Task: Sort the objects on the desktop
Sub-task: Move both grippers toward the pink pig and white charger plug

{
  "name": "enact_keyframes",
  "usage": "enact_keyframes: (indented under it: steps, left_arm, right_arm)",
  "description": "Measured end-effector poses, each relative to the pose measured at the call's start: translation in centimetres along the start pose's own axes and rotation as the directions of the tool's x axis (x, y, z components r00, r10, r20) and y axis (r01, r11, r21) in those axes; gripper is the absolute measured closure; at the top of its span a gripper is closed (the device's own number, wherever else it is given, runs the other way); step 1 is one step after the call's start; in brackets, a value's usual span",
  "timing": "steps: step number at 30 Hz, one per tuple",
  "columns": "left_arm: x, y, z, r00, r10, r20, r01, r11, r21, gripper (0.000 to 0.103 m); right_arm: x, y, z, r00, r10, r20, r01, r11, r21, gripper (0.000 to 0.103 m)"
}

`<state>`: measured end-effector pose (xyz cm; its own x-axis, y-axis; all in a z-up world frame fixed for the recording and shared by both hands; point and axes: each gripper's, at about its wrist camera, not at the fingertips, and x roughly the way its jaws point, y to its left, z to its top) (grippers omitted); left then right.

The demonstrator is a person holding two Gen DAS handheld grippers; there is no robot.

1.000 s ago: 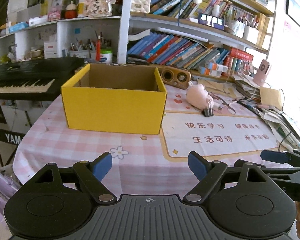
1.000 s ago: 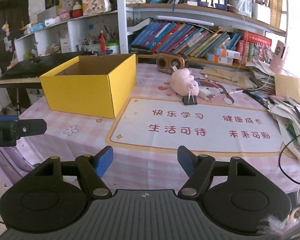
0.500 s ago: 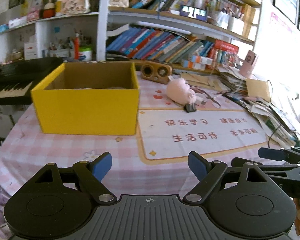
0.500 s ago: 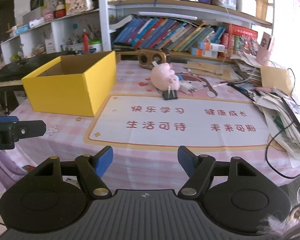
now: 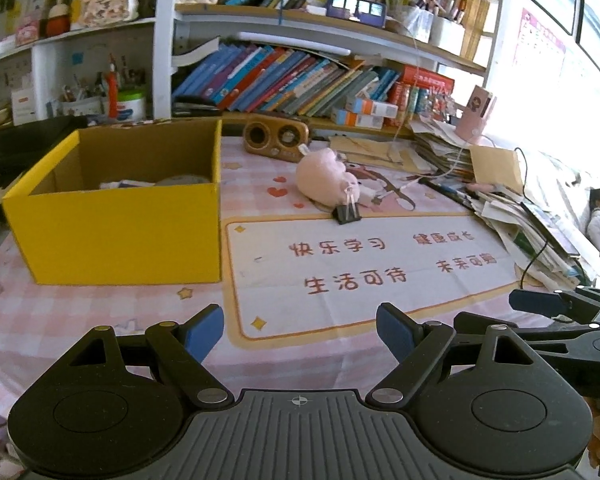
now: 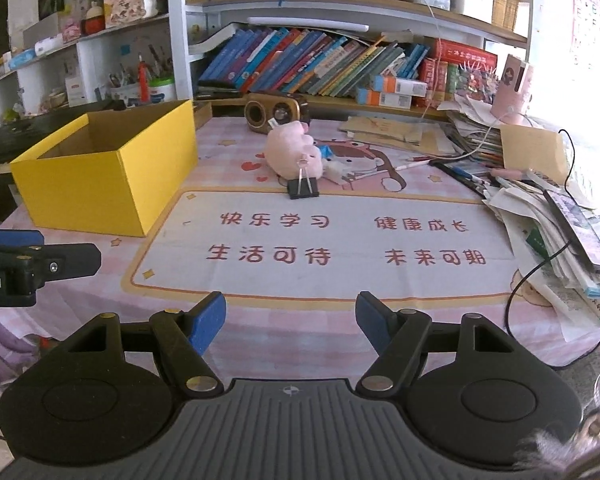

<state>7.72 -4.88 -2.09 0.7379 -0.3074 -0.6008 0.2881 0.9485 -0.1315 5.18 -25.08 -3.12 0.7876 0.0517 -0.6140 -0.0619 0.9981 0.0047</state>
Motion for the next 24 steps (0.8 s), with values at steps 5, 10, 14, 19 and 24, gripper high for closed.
enact_keyframes:
  steps: [5, 10, 14, 19, 24]
  left_arm:
    - [1.4, -1.0, 0.5, 0.999, -0.033, -0.013, 0.033, 0.999, 0.025, 0.017]
    - [2.6, -2.1, 1.1, 0.998, -0.058, -0.024, 0.059, 0.997, 0.046, 0.017]
    - [3.6, -2.6, 1.4, 0.997, -0.065, -0.032, 0.066, 0.997, 0.05, 0.017]
    - [5.1, -3.2, 2.0, 0.997, -0.067, -0.045, 0.069, 0.997, 0.044, 0.017]
    - [6.9, -3.9, 2.9, 0.997, -0.058, -0.056, 0.06, 0.998, 0.033, 0.017]
  right_arm:
    - [0.4, -1.1, 0.2, 1.0, -0.02, -0.004, 0.02, 1.0, 0.009, 0.033]
    - [0.9, -2.3, 0.3, 0.999, -0.045, -0.01, 0.045, 0.999, 0.03, 0.033]
    - [1.5, -3.2, 0.6, 0.999, -0.051, -0.017, 0.051, 0.998, 0.036, 0.033]
    - [2.6, -4.4, 1.2, 0.998, -0.051, -0.03, 0.052, 0.998, 0.038, 0.033]
    - [4.2, -5.7, 2.2, 0.998, -0.041, -0.044, 0.042, 0.999, 0.033, 0.033]
